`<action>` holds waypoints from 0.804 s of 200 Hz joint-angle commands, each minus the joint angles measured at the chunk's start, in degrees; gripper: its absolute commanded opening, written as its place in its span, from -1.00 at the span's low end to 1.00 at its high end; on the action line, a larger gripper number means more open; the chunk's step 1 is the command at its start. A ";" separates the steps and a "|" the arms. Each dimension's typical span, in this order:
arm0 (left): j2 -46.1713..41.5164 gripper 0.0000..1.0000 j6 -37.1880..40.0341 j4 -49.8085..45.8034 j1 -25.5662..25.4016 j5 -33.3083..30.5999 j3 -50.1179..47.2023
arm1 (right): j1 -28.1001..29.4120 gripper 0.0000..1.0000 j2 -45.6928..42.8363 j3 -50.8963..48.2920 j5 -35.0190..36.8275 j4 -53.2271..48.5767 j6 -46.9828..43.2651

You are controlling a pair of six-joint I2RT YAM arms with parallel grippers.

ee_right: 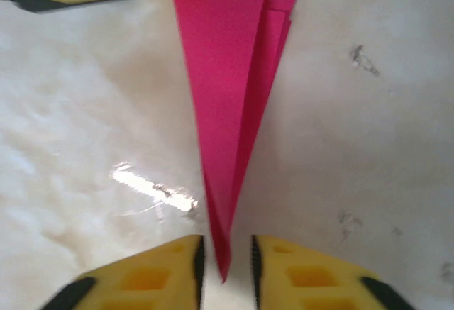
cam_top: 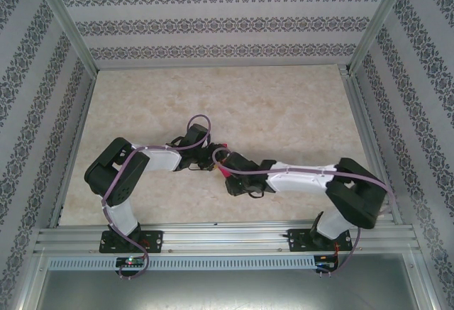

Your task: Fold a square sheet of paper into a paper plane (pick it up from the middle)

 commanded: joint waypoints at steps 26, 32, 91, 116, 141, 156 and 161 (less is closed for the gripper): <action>-0.33 -0.10 -0.81 -1.55 -0.80 -1.71 -1.57 | -6.15 -0.16 -7.38 -10.84 -7.66 20.52 15.95; -0.39 -0.10 -0.72 -1.65 -0.80 -1.65 -1.56 | -7.19 -0.19 -7.34 -11.85 -8.21 22.39 17.48; -0.42 -0.10 -0.37 -2.12 -0.80 -1.64 -1.58 | -10.28 -0.52 -1.41 -14.05 -14.93 33.04 21.78; -0.42 -0.10 -0.14 -2.29 -0.80 -1.65 -1.52 | -10.35 -0.65 0.56 -14.02 -15.65 33.82 21.81; -0.47 -0.10 -0.05 -2.62 -0.80 -1.62 -1.37 | -10.26 -0.71 1.27 -14.15 -15.75 33.70 21.49; -0.50 -0.10 -0.01 -2.65 -0.80 -1.67 -1.34 | -10.25 -0.74 1.69 -14.04 -16.19 33.28 20.89; -0.50 -0.10 0.06 -2.71 -0.80 -1.65 -1.37 | -10.22 -0.76 1.85 -14.02 -16.38 33.28 20.79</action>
